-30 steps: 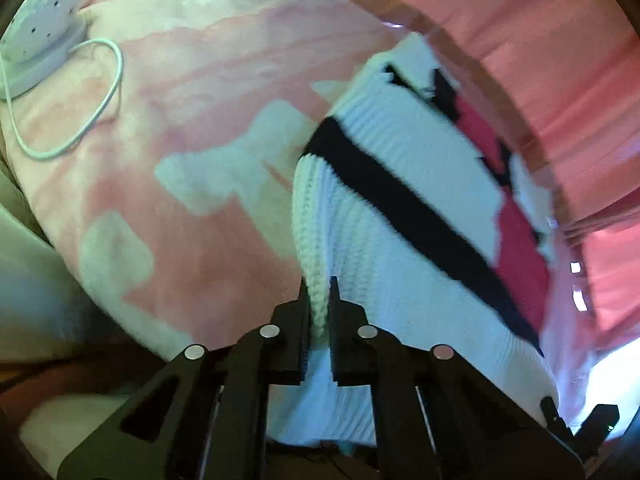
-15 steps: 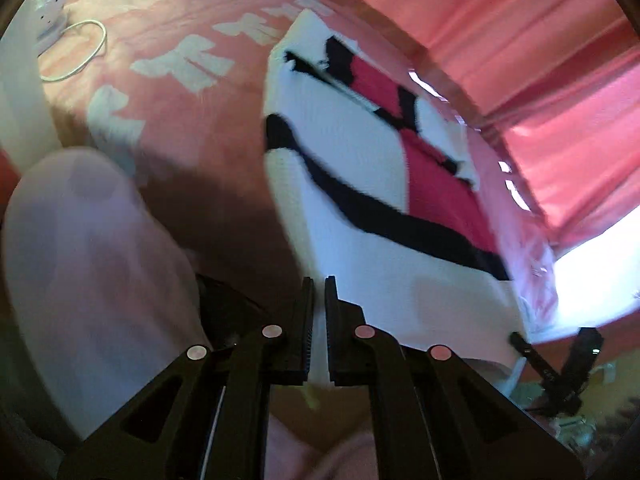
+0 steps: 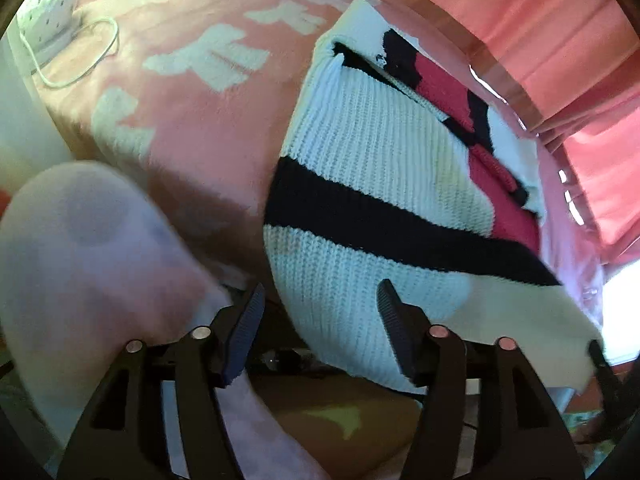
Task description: Fold small clothes
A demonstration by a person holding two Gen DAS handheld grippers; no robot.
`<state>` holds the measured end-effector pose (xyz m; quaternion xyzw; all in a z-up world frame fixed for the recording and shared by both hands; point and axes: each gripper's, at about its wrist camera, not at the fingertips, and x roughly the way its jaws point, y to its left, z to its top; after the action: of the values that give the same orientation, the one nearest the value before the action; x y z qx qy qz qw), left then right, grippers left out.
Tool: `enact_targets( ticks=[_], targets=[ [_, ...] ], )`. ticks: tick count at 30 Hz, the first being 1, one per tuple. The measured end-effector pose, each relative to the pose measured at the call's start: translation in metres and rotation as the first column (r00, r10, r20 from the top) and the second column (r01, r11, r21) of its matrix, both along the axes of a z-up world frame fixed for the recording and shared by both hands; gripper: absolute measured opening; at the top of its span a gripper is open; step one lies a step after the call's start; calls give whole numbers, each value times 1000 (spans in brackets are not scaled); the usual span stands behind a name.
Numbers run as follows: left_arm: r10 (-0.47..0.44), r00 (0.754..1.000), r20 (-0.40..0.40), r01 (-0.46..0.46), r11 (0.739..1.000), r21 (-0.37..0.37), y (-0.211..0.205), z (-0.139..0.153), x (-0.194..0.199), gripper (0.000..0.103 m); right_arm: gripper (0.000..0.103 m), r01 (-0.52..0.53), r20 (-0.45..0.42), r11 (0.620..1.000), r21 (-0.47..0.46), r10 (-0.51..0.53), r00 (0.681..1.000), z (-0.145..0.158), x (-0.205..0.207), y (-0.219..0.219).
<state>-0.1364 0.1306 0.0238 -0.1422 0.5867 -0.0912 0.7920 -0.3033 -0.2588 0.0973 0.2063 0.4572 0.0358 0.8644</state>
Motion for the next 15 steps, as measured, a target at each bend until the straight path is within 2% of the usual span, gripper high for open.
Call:
enact_targets(
  ticks=[1,4,7,10,12,13,14,15],
  targets=[
    [-4,1000,2,4,1000,18,-4,-5,1,79,6,-2,-5,1000,9,2,1000,-2,0,1],
    [12,1000,-24,-11,999,43,-6,-25,7,83,6,-8,-12,1000,18,8,1000,-5,-3,5],
    [63,995,-78,-60,998,33,2,-59,13,84,6,-9,-23,1000,30,10,1000,-10,-4,8],
    [66,997,-37,-67,997,-26,7,-77,20,83,7,-9,-38,999,34,11,999,-13,-5,12],
    [41,999,-16,-42,996,-74,4,-79,19,66,7,-9,-43,1000,29,10,999,-14,-5,13],
    [-7,1000,12,8,991,-137,2,-76,16,34,7,-6,-44,1000,28,7,999,-14,-6,14],
    [-49,999,21,51,985,-166,-2,-73,14,9,7,-1,-45,1000,28,2,999,-15,-6,14],
    [-76,997,25,79,982,-173,-6,-68,12,9,7,3,-48,1000,30,-1,999,-16,-8,13]
  ],
)
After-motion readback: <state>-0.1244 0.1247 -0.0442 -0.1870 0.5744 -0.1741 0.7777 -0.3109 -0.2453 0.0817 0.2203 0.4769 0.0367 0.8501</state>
